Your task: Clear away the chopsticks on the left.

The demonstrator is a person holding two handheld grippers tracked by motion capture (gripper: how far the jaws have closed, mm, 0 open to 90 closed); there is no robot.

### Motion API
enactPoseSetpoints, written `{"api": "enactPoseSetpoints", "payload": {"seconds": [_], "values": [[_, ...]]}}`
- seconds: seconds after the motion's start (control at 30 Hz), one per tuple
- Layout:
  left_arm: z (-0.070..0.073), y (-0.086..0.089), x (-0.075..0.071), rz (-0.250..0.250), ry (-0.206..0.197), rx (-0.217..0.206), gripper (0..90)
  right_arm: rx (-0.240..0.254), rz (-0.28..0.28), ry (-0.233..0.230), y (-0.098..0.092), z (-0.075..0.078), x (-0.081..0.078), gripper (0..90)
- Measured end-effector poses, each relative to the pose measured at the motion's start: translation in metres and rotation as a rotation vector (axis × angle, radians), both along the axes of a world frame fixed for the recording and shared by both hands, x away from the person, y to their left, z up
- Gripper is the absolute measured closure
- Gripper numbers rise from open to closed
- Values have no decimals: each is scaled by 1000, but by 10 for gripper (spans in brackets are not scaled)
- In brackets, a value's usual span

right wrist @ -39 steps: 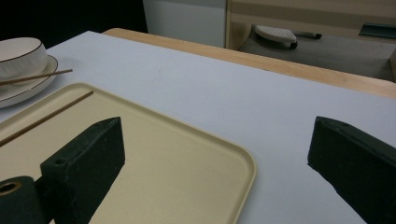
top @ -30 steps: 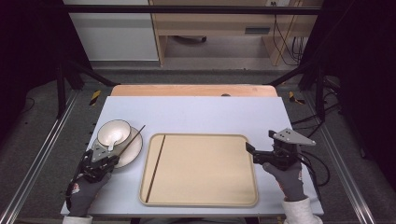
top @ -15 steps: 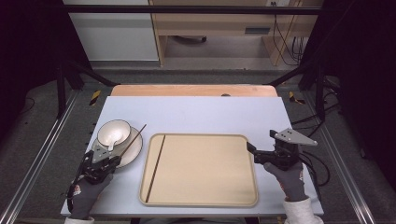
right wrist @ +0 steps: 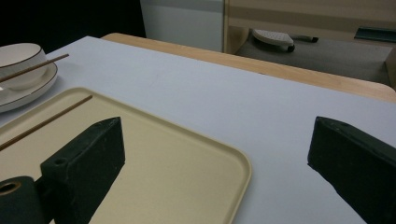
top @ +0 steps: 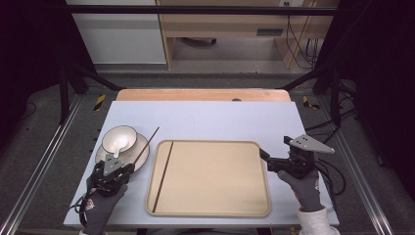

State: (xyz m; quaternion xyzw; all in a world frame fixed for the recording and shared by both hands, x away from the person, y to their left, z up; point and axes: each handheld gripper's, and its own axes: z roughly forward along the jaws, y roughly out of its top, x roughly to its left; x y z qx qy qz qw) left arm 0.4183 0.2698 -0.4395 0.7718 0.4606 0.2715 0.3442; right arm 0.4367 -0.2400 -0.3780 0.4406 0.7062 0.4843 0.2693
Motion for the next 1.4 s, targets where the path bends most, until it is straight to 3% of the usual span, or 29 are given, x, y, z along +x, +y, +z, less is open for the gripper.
{"api": "enactPoseSetpoints", "payload": {"seconds": [0.5,1.13,1.23,1.4], "values": [[0,-38,-15,21,-48,-31,837,1,-1,-4,-1,0,-1,41],[15,-76,-29,117,-125,-142,837,10,8,-14,0,4,-3,41],[12,-81,-32,139,-134,-167,837,13,7,-14,1,4,-4,41],[1,-91,-35,156,-118,-169,837,8,10,-11,2,3,-3,41]]}}
